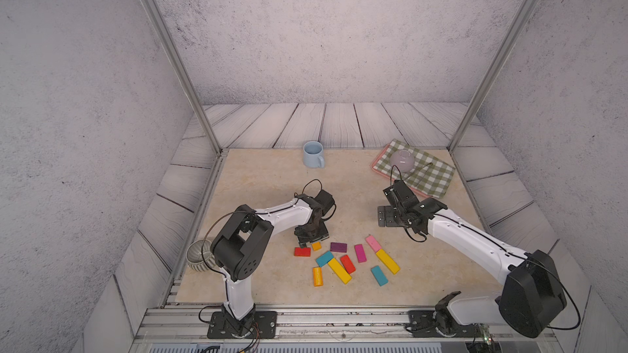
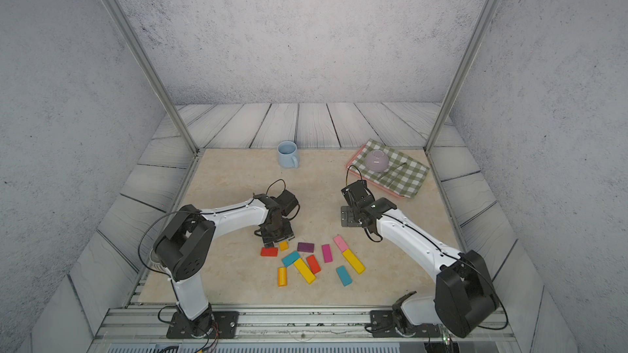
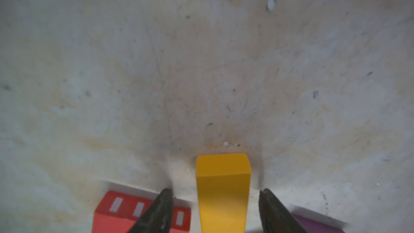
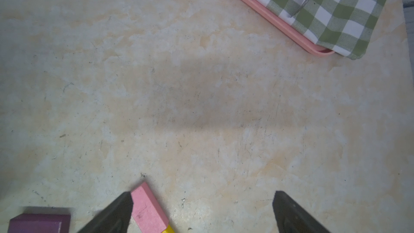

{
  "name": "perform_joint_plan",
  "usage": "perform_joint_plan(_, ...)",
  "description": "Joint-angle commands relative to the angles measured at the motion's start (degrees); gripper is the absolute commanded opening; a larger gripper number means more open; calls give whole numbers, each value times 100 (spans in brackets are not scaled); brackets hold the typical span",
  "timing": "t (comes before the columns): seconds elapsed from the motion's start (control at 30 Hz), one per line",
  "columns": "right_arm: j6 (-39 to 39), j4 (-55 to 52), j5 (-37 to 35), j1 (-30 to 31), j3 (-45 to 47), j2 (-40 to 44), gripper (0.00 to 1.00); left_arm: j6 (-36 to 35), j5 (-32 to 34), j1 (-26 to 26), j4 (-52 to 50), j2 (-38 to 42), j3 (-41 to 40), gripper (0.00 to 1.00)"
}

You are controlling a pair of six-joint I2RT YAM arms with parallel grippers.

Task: Assemble the letter t with building blocks
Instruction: Pick up the building block from the center of the board.

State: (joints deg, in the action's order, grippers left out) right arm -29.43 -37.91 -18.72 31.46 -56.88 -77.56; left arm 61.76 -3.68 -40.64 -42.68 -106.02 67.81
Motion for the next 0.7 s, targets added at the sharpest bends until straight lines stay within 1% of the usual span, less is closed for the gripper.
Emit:
perform_joint_plan(0.0, -106, -117, -145, 34, 63, -69, 99, -2, 54, -23, -187, -109, 136, 58)
perform_joint_plan(0.17, -150, -129, -160, 48, 57, -101, 99, -6, -13, -23, -174, -196, 127, 43)
perform_joint_plan(0.33, -192, -138, -175, 67, 37, -111, 99, -47, 8, -23, -201, -218, 150, 36)
perform_joint_plan(0.4, -202, -133, -176, 73, 36, -110, 99, -96, 53, -14, -220, -217, 176, 29)
perform_joint_plan(0.43, -199, -121, -175, 79, 43, -110, 99, -158, 98, 1, -257, -213, 224, 27)
perform_joint_plan(0.47, -203, -120, -173, 79, 46, -118, 99, -304, 126, 19, -249, -217, 287, 24)
perform_joint_plan(0.57, -195, -124, -171, 79, 46, -126, 99, -1087, 365, 141, -390, -260, 749, 24)
perform_joint_plan(0.67, -168, -138, -157, 79, 30, -162, 99, -2098, 687, 248, -733, -402, 1392, 24)
